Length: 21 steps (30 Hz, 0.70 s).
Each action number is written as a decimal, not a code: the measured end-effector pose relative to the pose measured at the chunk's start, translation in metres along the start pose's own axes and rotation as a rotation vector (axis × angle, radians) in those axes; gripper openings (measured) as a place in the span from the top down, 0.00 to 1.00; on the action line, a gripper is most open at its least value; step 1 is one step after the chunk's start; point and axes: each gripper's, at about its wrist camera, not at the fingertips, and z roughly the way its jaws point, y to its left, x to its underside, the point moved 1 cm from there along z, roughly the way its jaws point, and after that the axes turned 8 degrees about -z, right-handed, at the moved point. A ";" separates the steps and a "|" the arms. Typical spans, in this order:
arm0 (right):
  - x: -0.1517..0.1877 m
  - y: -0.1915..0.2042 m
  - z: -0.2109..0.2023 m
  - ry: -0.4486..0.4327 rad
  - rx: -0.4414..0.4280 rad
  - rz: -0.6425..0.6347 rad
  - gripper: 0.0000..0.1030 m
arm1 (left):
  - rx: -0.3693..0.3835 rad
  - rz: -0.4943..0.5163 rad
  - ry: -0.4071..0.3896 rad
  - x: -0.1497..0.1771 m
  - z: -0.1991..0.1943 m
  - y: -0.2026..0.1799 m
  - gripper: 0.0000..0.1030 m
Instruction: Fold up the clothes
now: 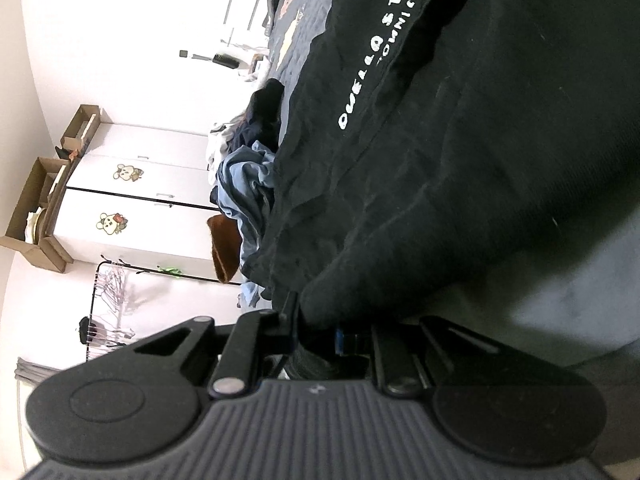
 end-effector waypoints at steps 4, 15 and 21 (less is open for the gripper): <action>0.001 -0.002 -0.002 -0.015 0.017 -0.013 0.89 | -0.032 0.022 -0.051 -0.005 -0.001 0.000 0.79; 0.012 -0.012 0.002 0.014 0.057 -0.015 0.92 | -0.097 0.094 -0.120 -0.024 -0.035 -0.004 0.86; 0.017 -0.026 0.008 0.045 0.118 -0.010 0.92 | -0.188 0.124 -0.085 -0.023 -0.022 0.005 0.71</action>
